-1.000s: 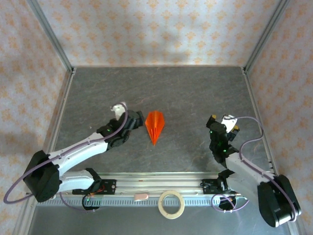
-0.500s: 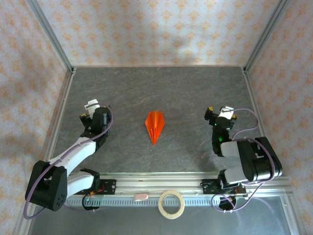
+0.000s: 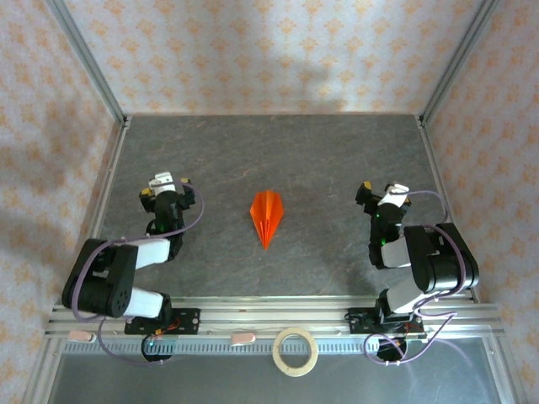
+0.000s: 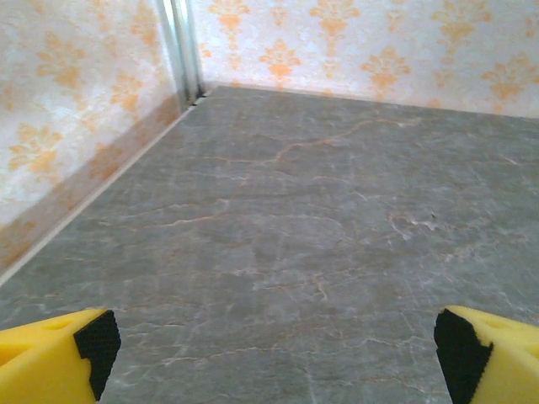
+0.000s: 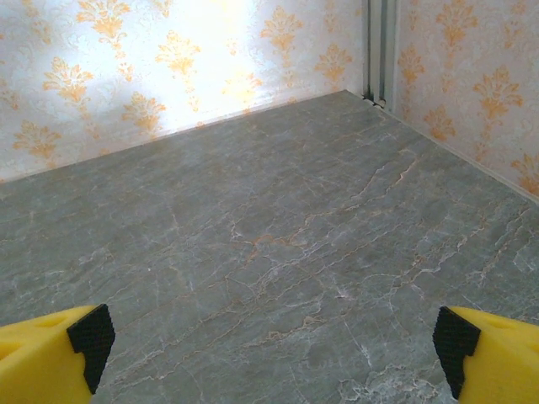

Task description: Fold a paper plane with a square sheet of paper (pick it up from the middle)

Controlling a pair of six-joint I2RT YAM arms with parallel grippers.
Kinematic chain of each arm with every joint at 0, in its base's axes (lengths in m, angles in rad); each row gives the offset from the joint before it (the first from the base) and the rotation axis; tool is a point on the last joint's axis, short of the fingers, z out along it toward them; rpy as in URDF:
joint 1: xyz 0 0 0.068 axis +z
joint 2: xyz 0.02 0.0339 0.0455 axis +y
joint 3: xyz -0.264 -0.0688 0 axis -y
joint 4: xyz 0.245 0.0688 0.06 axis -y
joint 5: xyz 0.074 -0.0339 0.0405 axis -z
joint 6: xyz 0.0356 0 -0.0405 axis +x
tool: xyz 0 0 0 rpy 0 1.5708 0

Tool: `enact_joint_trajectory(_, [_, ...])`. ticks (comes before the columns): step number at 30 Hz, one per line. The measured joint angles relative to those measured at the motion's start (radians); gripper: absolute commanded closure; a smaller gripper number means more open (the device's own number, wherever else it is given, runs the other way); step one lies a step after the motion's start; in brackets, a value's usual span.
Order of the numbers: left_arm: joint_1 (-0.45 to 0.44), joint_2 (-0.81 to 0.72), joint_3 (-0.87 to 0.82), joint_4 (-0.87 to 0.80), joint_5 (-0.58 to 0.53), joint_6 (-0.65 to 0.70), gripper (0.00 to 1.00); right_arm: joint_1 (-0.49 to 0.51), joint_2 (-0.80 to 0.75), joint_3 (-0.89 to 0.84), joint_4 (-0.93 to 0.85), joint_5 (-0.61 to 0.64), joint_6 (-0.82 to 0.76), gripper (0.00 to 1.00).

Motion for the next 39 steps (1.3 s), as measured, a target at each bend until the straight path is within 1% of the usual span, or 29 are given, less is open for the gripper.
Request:
enact_joint_trajectory(2, [0.013,0.049,-0.028,0.093,0.037,0.013,0.01,0.000,0.000,0.000,0.000,0.000,0.001,0.00])
enact_joint_trajectory(6, [0.042,0.095,-0.129,0.272,0.101,0.023,0.01,0.000,0.000,0.001,0.000,0.000,0.001,0.00])
enact_joint_trajectory(14, [0.052,0.095,-0.124,0.320,0.095,0.015,0.01,0.000,0.000,0.002,0.000,0.000,0.001,0.00])
enact_joint_trajectory(39, [0.052,0.095,-0.123,0.332,0.093,0.015,0.01,0.000,0.000,0.002,0.000,0.000,0.001,0.00])
